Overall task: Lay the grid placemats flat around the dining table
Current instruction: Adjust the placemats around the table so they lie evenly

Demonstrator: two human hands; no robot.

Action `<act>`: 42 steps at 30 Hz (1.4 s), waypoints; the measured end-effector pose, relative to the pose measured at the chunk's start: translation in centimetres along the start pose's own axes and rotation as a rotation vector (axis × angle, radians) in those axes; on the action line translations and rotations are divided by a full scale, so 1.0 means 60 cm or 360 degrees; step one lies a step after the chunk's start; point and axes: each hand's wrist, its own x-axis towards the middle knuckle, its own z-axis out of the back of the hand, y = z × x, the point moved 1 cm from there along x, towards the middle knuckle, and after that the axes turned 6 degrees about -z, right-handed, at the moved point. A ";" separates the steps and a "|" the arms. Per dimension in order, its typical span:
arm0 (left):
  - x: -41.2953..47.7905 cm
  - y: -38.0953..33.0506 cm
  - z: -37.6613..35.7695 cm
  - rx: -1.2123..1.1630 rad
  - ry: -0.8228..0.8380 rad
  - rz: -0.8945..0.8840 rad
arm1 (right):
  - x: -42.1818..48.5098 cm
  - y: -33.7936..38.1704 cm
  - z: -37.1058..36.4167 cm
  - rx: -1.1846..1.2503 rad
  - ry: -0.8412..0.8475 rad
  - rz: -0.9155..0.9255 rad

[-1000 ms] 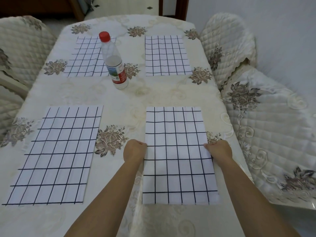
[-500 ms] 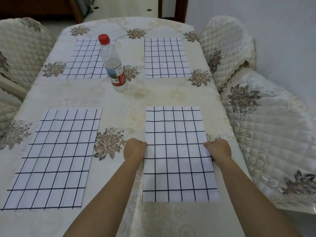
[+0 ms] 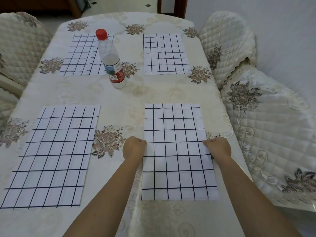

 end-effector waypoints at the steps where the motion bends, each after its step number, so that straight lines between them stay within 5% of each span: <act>1: 0.001 0.001 -0.001 -0.0014 -0.0006 -0.0001 | -0.001 0.000 0.001 0.0005 0.0008 -0.0004; 7: -0.017 -0.011 0.000 0.0111 -0.0236 -0.0113 | -0.024 0.019 -0.004 -0.0035 -0.0359 0.0291; 11: -0.009 -0.028 -0.028 0.0572 -0.0452 -0.0874 | -0.041 0.056 -0.050 -0.0268 -0.0449 0.1009; 13: 0.002 -0.036 -0.049 0.0645 -0.0349 -0.1167 | -0.052 0.073 -0.084 -0.0388 -0.0354 0.1322; 16: 0.015 -0.052 -0.064 0.0832 0.0055 -0.1215 | -0.053 0.095 -0.132 -0.0598 -0.0102 0.1482; 23: 0.075 -0.064 -0.074 0.0767 0.0107 -0.1196 | -0.024 0.125 -0.177 -0.0919 0.0139 0.1454; 31: 0.129 -0.072 -0.065 0.0835 -0.0007 -0.0984 | 0.046 0.134 -0.158 -0.1014 -0.0092 0.1419; 42: 0.120 -0.048 -0.027 0.0676 -0.0150 -0.0822 | 0.108 0.096 -0.074 -0.0657 -0.0346 0.0831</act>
